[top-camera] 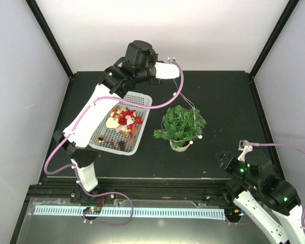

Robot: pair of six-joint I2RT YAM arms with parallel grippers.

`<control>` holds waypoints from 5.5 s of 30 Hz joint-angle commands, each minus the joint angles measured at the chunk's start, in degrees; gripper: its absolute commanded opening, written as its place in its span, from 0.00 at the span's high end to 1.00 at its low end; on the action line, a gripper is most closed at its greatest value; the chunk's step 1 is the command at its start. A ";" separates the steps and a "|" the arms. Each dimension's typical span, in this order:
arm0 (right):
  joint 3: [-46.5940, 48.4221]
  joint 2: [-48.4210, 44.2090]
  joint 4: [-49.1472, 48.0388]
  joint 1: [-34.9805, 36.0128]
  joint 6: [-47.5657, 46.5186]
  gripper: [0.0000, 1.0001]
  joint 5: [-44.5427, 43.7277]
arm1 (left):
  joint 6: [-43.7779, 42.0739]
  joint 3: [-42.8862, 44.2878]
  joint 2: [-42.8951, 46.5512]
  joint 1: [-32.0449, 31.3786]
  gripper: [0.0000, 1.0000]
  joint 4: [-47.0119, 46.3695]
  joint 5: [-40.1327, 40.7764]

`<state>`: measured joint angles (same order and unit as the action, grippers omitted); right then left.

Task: Decorate the small christmas tree

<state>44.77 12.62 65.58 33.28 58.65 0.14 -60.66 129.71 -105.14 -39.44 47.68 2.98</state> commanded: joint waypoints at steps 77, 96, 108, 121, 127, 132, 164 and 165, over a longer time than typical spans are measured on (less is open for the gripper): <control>4.06 4.25 1.85 -0.29 -0.18 0.54 -2.12 | 42.46 -84.59 37.28 -12.47 0.61 -30.90 -8.98; 7.78 3.05 9.03 -0.31 2.58 0.54 -4.40 | 54.21 -86.02 23.90 -4.26 0.63 -42.76 -18.02; 7.68 4.66 9.18 -0.26 2.66 0.54 -3.95 | 54.40 -88.75 23.54 -2.24 0.78 -48.94 -24.98; 7.13 5.95 7.67 -0.32 2.16 0.54 -3.08 | 50.35 -88.40 25.89 0.57 0.96 -42.48 -33.08; 5.88 5.49 6.04 -0.32 2.32 0.54 -2.69 | 45.48 -90.32 32.92 0.82 0.98 -35.69 -36.15; 4.96 5.48 4.77 -0.27 2.16 0.54 -2.35 | 41.89 -87.54 35.91 0.90 0.98 -28.45 -38.38; 3.31 -0.88 8.47 -0.31 4.69 0.54 -2.91 | 53.77 -45.38 15.13 -4.90 0.96 -12.95 -62.43; 3.22 -1.12 8.62 -0.32 4.71 0.54 -2.89 | 54.91 -45.40 14.94 -4.86 0.96 -14.09 -62.29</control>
<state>48.60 12.88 72.53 33.26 62.13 -1.48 -11.70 81.80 -89.38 -44.29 38.76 -57.49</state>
